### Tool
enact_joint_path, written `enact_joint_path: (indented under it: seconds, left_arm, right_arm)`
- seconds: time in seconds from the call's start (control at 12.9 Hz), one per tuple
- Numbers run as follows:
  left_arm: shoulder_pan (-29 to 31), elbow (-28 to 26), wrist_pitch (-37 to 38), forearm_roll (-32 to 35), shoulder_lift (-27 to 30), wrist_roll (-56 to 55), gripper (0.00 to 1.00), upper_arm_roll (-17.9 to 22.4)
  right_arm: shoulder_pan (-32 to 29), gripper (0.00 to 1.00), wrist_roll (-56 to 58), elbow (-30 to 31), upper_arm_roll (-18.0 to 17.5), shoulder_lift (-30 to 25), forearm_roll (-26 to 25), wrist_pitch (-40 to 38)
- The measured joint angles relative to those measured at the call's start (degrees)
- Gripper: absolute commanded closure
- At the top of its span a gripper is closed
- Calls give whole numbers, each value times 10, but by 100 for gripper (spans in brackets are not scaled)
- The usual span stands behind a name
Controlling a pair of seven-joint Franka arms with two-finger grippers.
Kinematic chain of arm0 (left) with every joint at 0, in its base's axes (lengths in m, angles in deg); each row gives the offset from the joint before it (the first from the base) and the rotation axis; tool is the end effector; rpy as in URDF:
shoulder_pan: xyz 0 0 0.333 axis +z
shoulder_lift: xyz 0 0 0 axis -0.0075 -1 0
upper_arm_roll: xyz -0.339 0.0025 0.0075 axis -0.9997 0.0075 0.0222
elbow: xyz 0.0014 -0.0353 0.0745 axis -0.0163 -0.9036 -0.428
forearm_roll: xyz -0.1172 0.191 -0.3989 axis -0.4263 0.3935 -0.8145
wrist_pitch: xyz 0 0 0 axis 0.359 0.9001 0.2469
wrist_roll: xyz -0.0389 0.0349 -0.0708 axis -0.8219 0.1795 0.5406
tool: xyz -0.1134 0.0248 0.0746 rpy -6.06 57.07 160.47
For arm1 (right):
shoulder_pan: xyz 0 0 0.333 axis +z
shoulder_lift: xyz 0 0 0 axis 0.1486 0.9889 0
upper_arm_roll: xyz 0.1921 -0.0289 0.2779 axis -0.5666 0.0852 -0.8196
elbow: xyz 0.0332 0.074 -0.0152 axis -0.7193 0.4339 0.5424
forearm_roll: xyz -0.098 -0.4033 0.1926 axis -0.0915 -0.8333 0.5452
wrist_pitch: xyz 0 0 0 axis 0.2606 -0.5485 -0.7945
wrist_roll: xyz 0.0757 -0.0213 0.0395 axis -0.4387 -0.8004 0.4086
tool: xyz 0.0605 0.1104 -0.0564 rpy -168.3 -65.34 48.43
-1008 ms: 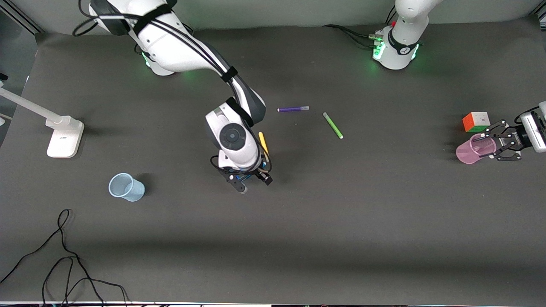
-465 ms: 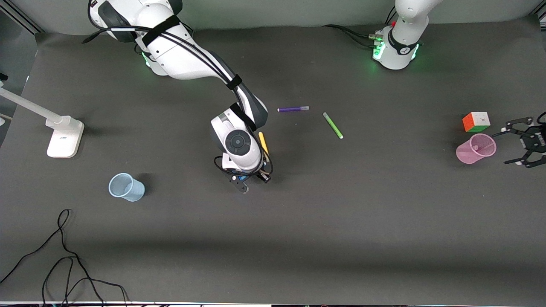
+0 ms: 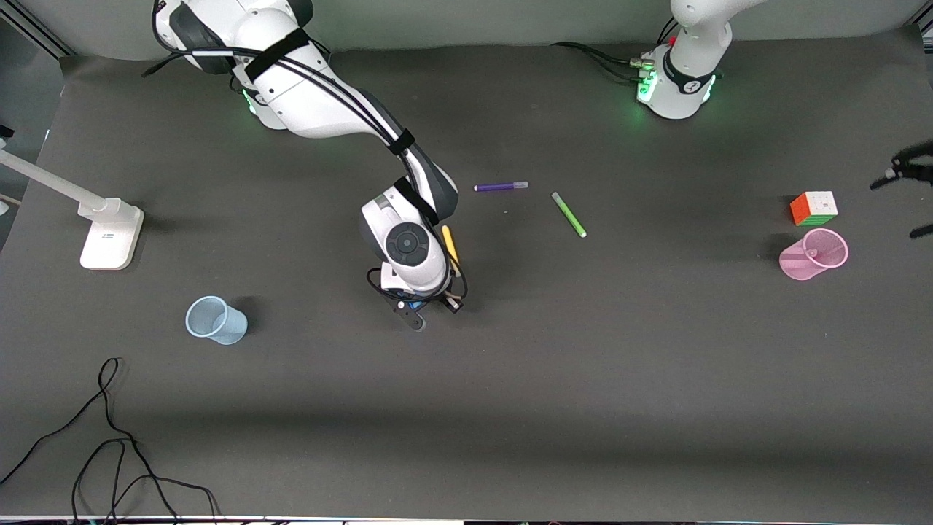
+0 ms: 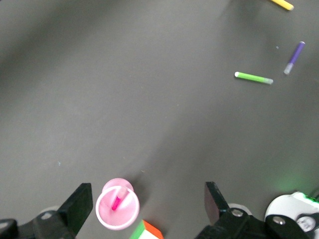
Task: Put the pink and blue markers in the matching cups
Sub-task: 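Raise the left gripper away from the pink cup, then carry the blue marker with the right gripper over the light blue cup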
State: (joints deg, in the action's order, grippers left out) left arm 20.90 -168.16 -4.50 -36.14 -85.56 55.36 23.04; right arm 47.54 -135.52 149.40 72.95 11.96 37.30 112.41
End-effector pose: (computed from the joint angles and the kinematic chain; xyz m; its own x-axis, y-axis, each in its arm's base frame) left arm 0.5755 0.1550 0.5426 0.6602 -0.7294 0.1789 -0.7508 -0.6349 0.1821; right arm 0.6110 0.4729 0.1127 0.6830 -0.7283 -0.0554 -0.7297 -0.6838 -0.0067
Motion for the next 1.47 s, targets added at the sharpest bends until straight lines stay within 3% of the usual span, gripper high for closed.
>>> enact_joint_path:
  seconds: [0.08,0.16,0.31,0.47,0.78,1.01,1.09,1.32,1.47]
  left_arm:
    - [-30,-2,3,17,18,-59,0,-1]
    - [-59,-5,3,30,30,-116,0,-1]
    - [-111,-7,2,47,37,-236,0,-5]
    - [-135,-8,-5,67,36,-353,0,-32]
    - [-141,-11,-29,138,34,-571,0,-146]
    - [-143,-10,-44,148,19,-645,0,-179]
    - [-142,-6,-44,150,11,-645,0,-177]
    - [-135,6,-26,151,-2,-646,0,-168]
    - [-135,8,-19,151,-3,-648,0,-167]
  right_arm:
    - [2,61,0,0,0,1,0,0]
    - [3,39,0,0,0,1,0,0]
    - [4,15,-3,-2,0,0,0,1]
    - [4,14,-5,-4,0,-3,0,1]
    - [4,14,-6,-6,2,-11,0,-9]
    - [4,15,-6,5,2,-11,0,-17]
    - [4,23,-6,12,2,-10,0,-17]
    - [4,73,-6,23,2,-10,0,-14]
    - [4,83,-6,21,2,-10,0,-12]
